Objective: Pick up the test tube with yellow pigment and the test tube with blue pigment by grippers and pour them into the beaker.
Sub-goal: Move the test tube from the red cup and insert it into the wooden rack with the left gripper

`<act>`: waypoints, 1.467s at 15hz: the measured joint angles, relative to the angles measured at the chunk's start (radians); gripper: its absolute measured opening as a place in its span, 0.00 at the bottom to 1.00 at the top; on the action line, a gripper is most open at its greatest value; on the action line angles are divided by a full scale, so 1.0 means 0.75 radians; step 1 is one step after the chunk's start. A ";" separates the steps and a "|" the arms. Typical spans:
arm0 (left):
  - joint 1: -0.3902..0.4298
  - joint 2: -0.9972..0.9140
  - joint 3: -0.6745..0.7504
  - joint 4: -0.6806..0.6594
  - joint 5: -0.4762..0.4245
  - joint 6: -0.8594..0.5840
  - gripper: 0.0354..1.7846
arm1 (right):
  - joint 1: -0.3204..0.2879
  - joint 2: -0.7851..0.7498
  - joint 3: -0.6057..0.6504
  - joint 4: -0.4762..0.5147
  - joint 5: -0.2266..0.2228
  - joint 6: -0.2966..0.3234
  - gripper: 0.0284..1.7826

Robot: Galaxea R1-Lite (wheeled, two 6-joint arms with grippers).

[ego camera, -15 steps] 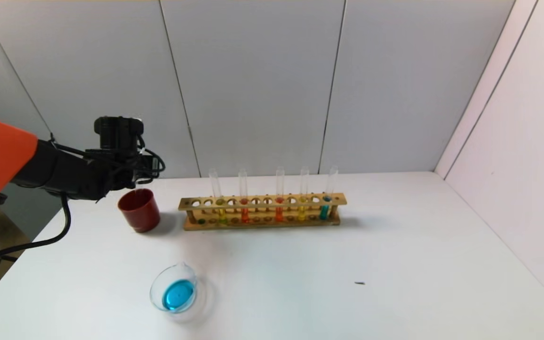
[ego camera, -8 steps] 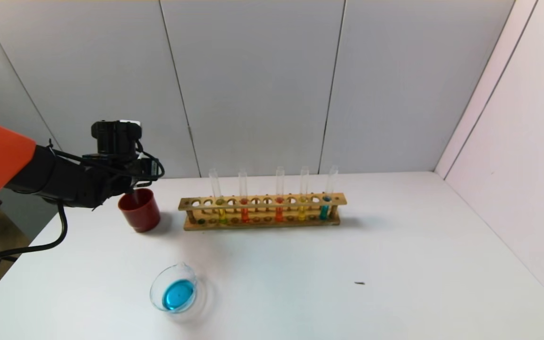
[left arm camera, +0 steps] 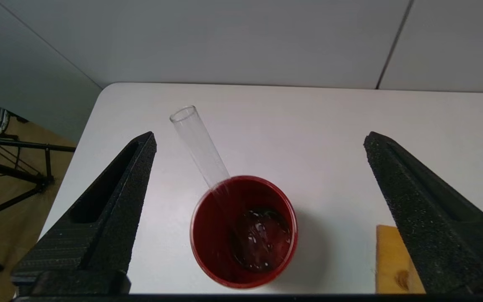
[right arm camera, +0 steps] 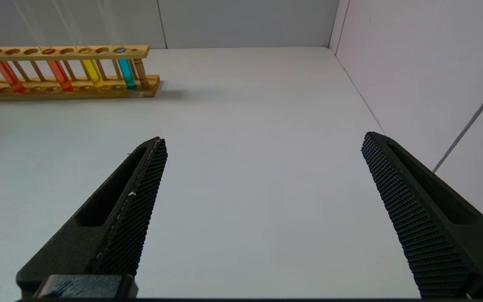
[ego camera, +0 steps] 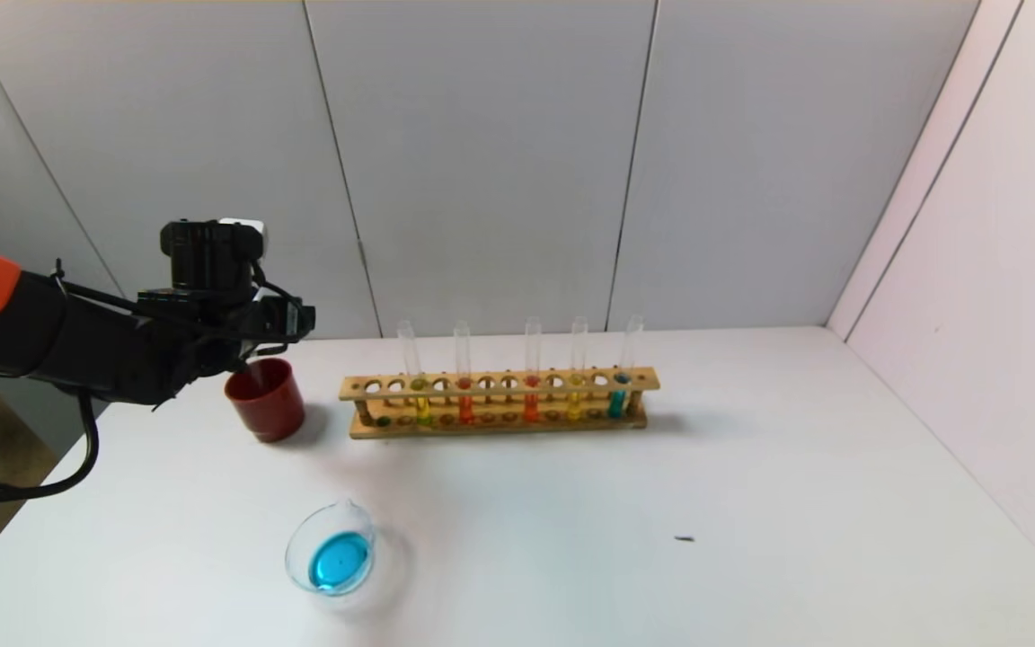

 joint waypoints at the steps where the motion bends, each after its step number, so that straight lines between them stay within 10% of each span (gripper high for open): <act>1: -0.027 -0.035 0.041 -0.001 0.001 -0.005 0.98 | 0.000 0.000 0.000 0.000 0.000 0.000 0.95; 22: -0.557 -0.169 0.489 -0.413 0.186 -0.237 0.98 | 0.000 0.000 0.000 0.000 0.000 0.000 0.95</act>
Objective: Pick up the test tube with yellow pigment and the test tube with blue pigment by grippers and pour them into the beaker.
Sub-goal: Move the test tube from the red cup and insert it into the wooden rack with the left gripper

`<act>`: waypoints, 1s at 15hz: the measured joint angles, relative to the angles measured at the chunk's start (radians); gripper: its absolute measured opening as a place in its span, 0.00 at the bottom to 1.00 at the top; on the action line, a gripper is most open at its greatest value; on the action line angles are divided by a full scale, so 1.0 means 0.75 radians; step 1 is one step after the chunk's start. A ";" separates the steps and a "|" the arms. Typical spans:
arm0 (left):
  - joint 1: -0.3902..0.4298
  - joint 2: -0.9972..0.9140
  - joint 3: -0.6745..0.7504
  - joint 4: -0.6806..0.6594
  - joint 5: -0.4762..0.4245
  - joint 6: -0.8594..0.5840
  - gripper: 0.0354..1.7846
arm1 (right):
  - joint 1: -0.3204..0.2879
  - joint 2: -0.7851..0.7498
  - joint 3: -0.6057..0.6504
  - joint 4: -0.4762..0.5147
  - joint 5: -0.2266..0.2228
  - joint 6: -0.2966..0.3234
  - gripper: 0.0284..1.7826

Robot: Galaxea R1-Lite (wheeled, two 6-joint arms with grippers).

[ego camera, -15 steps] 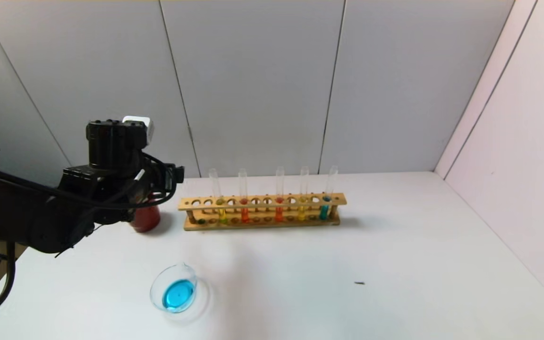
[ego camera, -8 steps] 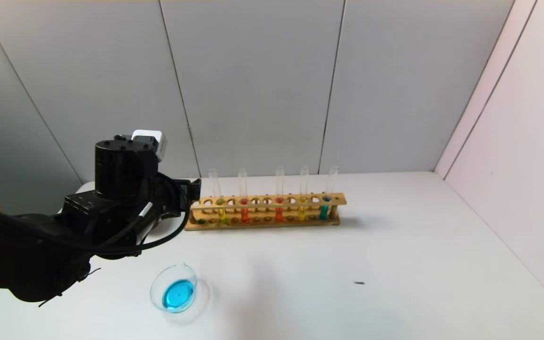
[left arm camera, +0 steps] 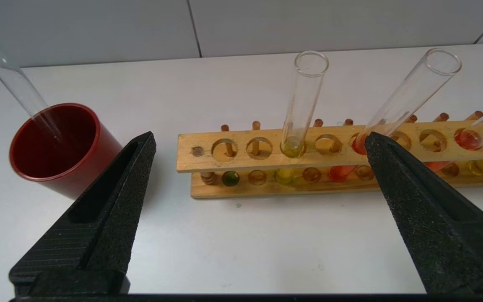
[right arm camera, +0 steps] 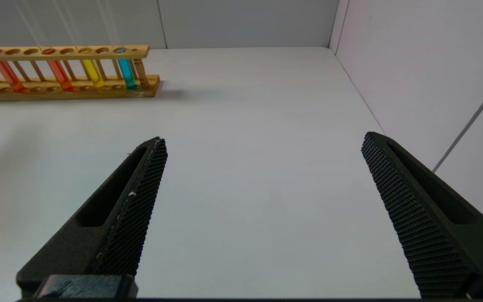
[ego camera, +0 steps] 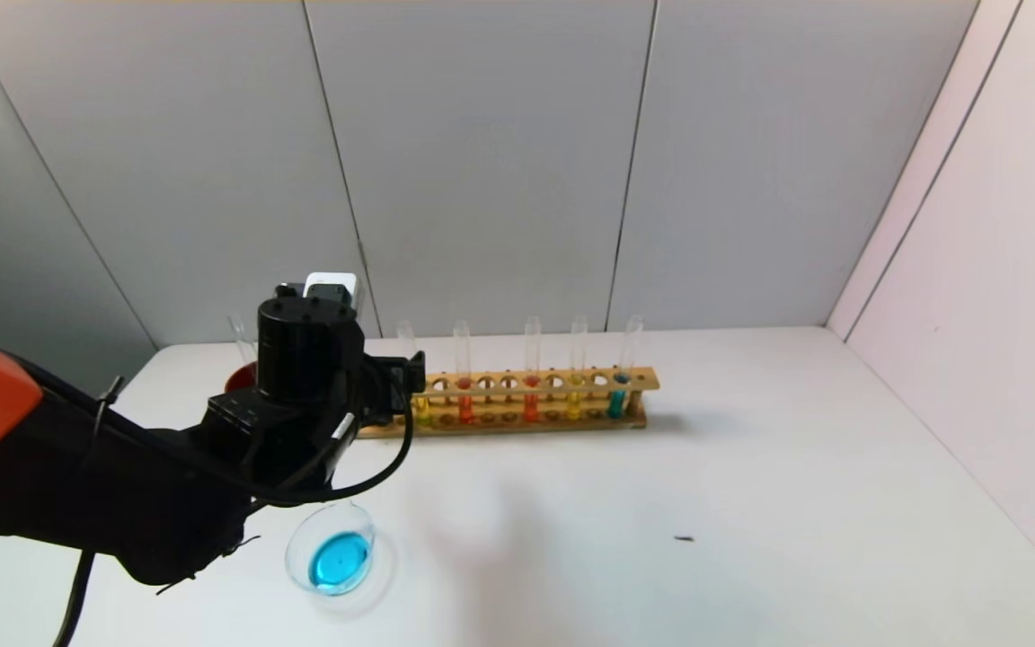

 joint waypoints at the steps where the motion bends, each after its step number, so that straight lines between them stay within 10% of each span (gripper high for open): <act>1: -0.001 0.033 -0.011 -0.037 0.000 0.002 0.98 | 0.000 0.000 0.000 0.000 -0.001 0.000 0.95; 15: 0.065 0.364 -0.350 -0.057 -0.002 0.028 0.98 | 0.000 0.000 0.000 0.000 0.000 0.000 0.95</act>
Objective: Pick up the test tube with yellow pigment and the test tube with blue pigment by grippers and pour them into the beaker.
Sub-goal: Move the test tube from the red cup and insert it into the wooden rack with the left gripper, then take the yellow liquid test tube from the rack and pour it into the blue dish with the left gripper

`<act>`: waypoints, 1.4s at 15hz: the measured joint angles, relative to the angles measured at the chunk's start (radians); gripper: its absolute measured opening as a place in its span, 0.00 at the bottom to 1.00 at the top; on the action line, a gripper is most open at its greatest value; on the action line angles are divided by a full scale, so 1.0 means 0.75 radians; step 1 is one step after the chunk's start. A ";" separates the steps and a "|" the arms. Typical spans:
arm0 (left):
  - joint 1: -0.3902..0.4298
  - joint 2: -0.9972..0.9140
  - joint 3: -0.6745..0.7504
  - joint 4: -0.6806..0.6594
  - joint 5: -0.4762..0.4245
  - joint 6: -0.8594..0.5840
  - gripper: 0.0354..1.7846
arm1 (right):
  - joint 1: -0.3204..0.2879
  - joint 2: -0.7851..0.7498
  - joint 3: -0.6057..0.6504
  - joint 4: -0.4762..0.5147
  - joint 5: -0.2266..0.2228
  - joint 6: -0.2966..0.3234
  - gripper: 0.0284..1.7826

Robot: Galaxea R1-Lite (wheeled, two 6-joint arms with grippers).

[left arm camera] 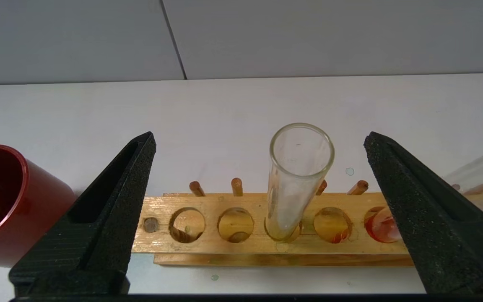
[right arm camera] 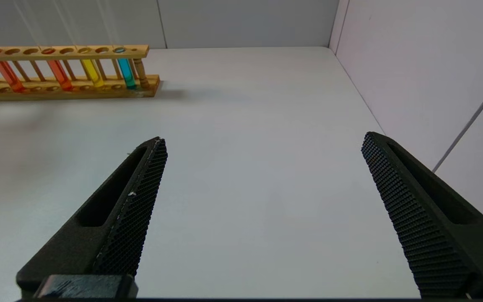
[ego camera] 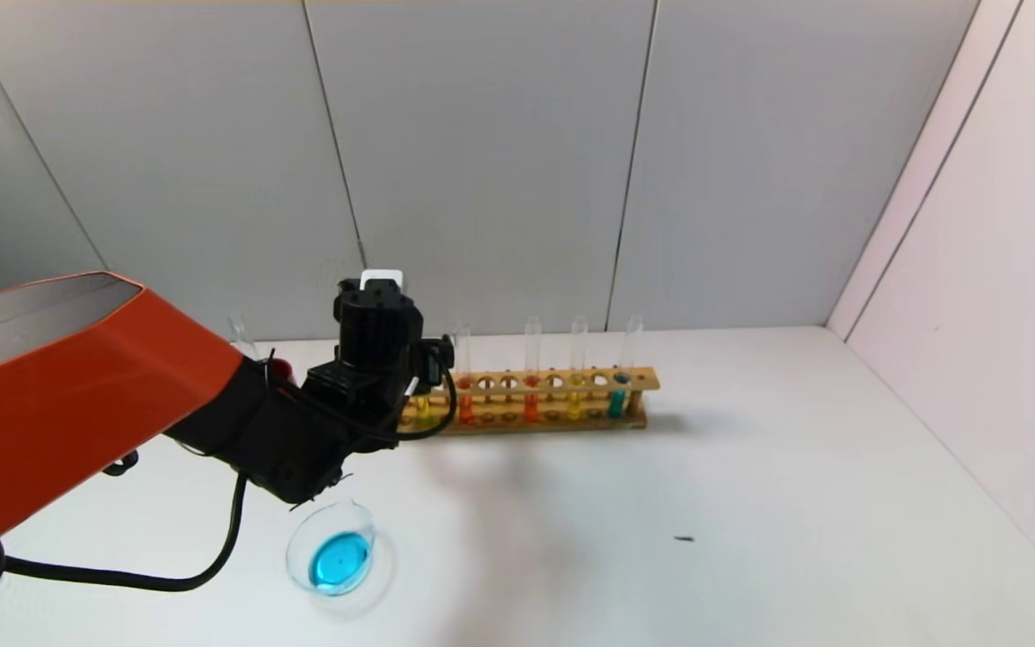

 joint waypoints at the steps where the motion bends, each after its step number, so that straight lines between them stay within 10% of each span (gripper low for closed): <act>1: 0.003 0.009 -0.010 -0.002 0.000 0.003 0.98 | 0.000 0.000 0.000 0.000 0.000 0.000 0.95; 6: 0.001 0.038 -0.041 -0.010 -0.002 0.002 0.84 | 0.000 0.000 0.000 0.000 0.000 0.000 0.95; 13: -0.005 0.049 -0.038 -0.015 -0.001 -0.001 0.20 | 0.000 0.000 0.000 0.000 0.000 0.000 0.95; 21: -0.008 0.048 -0.030 -0.016 -0.001 0.003 0.17 | 0.000 0.000 0.000 0.000 -0.001 0.000 0.95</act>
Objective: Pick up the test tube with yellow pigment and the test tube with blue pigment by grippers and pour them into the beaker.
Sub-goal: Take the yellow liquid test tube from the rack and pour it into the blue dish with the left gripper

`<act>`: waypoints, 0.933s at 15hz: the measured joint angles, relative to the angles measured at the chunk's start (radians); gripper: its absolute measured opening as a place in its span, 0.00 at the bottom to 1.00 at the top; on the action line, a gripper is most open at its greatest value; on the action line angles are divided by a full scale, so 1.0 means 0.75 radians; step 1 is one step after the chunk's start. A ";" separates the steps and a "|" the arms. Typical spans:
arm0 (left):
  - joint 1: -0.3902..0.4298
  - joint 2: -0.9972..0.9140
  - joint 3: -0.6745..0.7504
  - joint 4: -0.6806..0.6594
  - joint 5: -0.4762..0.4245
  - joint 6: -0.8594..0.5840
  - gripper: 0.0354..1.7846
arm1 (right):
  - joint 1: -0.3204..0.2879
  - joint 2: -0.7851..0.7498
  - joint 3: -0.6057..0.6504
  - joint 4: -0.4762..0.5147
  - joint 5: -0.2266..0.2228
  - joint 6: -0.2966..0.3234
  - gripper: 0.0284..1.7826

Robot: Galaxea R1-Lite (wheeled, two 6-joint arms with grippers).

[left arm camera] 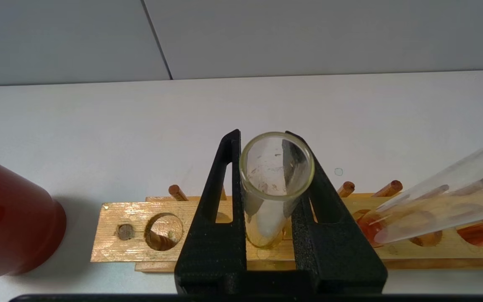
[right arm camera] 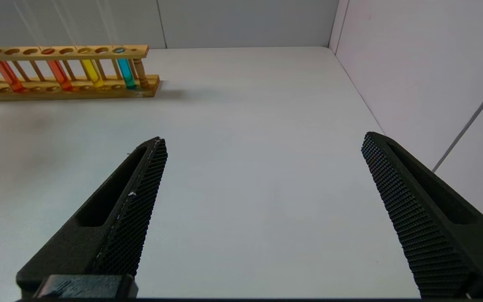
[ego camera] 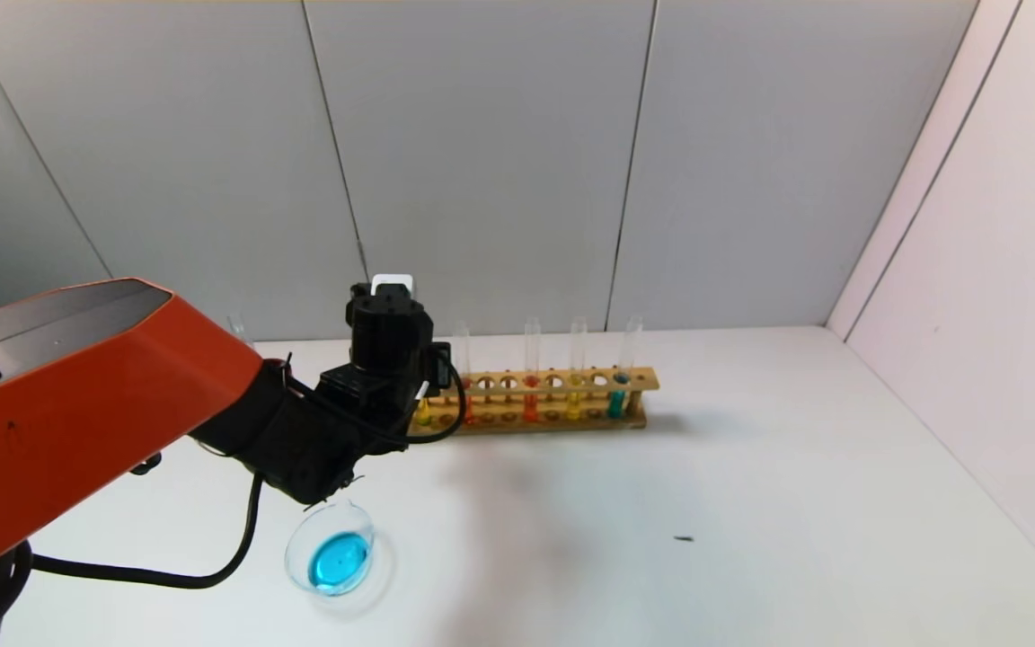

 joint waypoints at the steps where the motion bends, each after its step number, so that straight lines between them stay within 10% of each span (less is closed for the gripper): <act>1: -0.001 -0.003 0.000 0.003 0.001 0.002 0.17 | 0.001 0.000 0.000 0.000 0.001 0.000 0.95; 14: 0.005 -0.187 -0.054 0.192 0.000 0.037 0.18 | 0.000 0.000 0.000 0.001 0.001 0.000 0.95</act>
